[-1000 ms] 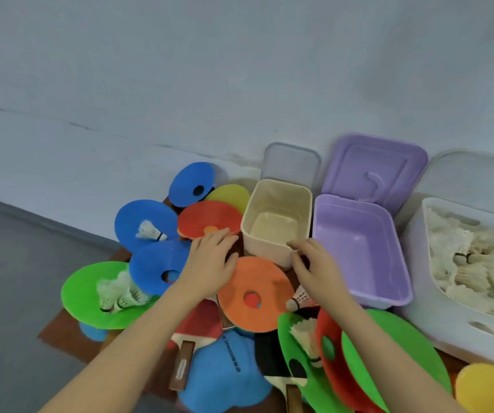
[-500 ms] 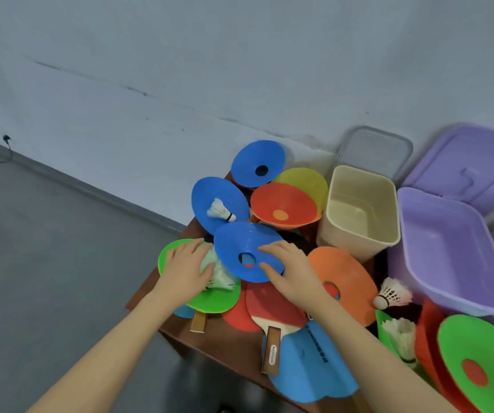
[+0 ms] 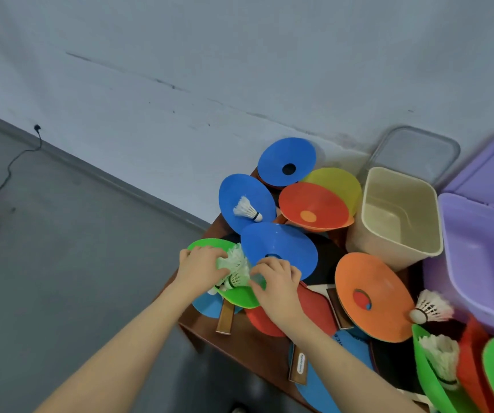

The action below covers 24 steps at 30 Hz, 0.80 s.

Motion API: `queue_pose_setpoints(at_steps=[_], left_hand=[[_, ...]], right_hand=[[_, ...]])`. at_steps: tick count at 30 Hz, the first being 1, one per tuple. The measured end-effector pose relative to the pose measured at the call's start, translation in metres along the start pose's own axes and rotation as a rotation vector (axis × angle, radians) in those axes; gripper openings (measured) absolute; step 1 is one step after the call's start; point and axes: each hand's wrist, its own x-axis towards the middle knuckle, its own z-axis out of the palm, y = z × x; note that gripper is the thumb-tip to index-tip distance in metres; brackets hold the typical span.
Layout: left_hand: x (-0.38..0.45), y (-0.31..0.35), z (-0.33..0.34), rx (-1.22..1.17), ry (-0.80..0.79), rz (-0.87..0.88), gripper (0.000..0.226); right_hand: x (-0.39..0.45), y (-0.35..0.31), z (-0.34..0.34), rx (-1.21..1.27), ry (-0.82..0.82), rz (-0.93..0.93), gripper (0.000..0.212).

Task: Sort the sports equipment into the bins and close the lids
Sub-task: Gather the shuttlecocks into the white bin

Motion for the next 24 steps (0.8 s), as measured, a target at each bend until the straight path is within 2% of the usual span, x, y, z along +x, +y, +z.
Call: queue_pose_setpoints(at_steps=[4, 10, 16, 19, 24], left_hand=[[0.004, -0.003, -0.002, -0.055, 0.002, -0.056, 0.024], [-0.011, 0.001, 0.0, -0.066, 0.058, -0.005, 0.015], [-0.034, 0.004, 0.003, -0.157, 0.15, 0.052, 0.01], [-0.045, 0.014, 0.001, -0.152, 0.155, 0.099, 0.009], [-0.063, 0.042, 0.003, -0.219, 0.153, 0.245, 0.004]], right_hand=[[-0.002, 0.0, -0.005, 0.118, 0.018, 0.037, 0.006], [-0.021, 0.008, -0.023, 0.241, 0.052, 0.031, 0.01], [-0.031, 0.015, -0.047, 0.444, 0.069, -0.006, 0.027], [-0.041, 0.019, -0.062, 0.5, 0.077, -0.023, 0.015], [-0.066, 0.037, -0.082, 0.503, 0.166, -0.047, 0.009]])
